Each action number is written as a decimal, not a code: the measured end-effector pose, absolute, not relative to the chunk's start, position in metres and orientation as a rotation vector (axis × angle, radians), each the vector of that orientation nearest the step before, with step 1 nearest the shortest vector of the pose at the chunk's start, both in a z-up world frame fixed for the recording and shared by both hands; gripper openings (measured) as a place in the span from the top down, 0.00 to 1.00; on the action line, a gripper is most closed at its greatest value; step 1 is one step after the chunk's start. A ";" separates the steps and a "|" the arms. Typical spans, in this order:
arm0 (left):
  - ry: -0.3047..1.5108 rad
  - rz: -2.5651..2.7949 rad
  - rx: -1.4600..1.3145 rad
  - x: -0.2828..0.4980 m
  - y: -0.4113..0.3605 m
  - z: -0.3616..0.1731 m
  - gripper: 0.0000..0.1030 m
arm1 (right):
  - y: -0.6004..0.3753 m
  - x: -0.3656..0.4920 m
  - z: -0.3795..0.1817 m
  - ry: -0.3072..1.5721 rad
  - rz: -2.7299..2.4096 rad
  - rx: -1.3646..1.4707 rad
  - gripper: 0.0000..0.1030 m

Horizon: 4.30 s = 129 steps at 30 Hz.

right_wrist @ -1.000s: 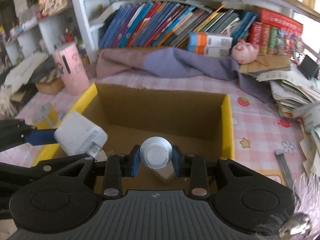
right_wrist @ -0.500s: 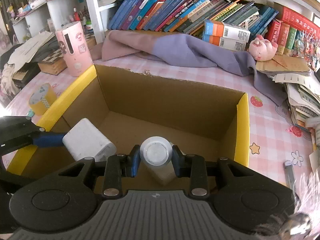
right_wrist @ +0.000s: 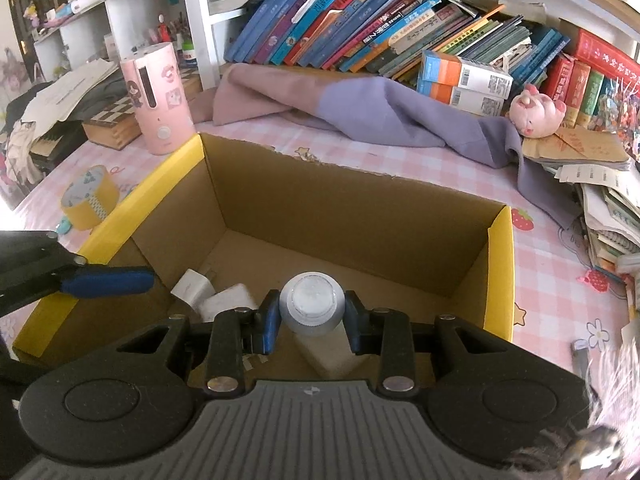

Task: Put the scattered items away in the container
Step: 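Lower both items into the yellow box and open both tools, then withdraw both open tools from the box toward the remaining items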

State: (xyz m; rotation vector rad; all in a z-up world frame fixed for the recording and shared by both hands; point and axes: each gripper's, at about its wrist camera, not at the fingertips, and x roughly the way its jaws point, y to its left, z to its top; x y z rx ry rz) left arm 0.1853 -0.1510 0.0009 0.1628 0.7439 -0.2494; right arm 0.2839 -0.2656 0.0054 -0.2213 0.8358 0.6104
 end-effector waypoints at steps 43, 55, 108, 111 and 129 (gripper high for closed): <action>0.513 -0.304 0.060 0.080 -0.088 0.056 0.35 | -0.284 0.159 0.055 0.569 0.330 -0.155 0.44; 0.528 -0.343 0.051 0.051 -0.058 0.051 0.35 | -0.285 0.097 0.059 0.524 0.187 -0.145 0.44; 0.593 -0.167 0.024 -0.052 0.061 0.024 0.21 | -0.142 -0.021 0.021 0.640 0.338 -0.150 0.33; 0.596 -0.141 0.014 -0.054 0.070 0.024 0.21 | -0.132 -0.023 0.022 0.637 0.366 -0.162 0.33; 0.607 -0.079 -0.019 -0.039 0.096 0.019 0.21 | -0.098 -0.003 0.020 0.641 0.435 -0.208 0.34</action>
